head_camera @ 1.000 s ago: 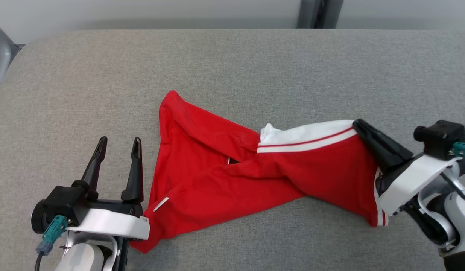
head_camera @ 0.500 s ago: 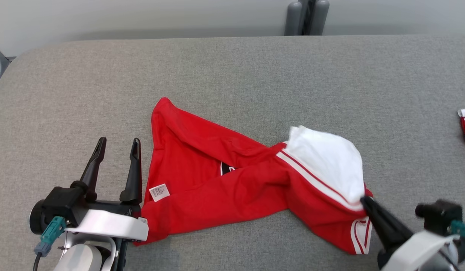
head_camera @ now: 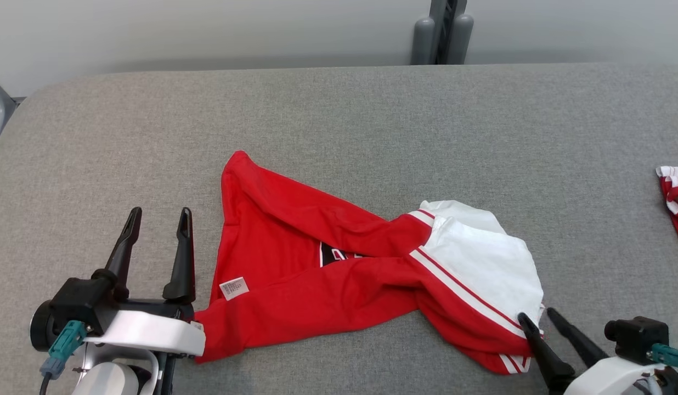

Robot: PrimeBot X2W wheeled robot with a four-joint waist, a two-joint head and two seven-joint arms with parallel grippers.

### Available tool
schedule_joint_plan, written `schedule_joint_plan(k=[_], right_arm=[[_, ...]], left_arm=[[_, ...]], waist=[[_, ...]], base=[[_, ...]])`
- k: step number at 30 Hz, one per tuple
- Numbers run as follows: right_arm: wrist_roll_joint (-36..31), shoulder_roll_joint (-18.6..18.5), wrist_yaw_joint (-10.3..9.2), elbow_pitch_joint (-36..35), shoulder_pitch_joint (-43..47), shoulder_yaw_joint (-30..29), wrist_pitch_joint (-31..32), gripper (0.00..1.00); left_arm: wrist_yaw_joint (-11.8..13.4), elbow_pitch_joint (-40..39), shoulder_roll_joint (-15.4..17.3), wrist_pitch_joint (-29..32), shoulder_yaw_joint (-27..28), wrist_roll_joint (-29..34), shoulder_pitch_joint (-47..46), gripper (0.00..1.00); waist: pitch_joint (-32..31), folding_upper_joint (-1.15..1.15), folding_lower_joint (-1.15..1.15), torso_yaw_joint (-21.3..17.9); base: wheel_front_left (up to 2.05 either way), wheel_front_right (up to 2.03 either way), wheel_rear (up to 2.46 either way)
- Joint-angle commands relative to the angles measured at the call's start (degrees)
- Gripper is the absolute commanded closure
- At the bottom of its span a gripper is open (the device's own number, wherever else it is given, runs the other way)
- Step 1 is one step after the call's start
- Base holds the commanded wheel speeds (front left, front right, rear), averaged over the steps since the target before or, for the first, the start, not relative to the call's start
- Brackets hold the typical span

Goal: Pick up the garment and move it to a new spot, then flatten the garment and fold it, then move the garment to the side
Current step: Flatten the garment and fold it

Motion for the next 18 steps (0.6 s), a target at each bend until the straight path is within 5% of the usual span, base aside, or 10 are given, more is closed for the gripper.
schedule_joint_plan(k=[1, 18], right_arm=[[-0.73, -0.42, -0.02, 0.00, -0.57, -0.95, -0.89, 0.00], [-13.17, 4.82, -0.02, -12.49, -3.13, -14.18, -3.65, 0.00]], left_arm=[[0.43, -0.18, 0.25, -0.07, 0.37, -0.06, 0.60, 0.00], [2.51, -2.03, 1.59, 0.82, 0.12, 0.19, 5.83, 0.00]], waist=[[-0.54, 0.00, 0.00, -0.09], [-6.21, 0.00, 0.00, 0.60]], base=[[0.00, 0.00, 0.00], [0.00, 0.00, 0.00]])
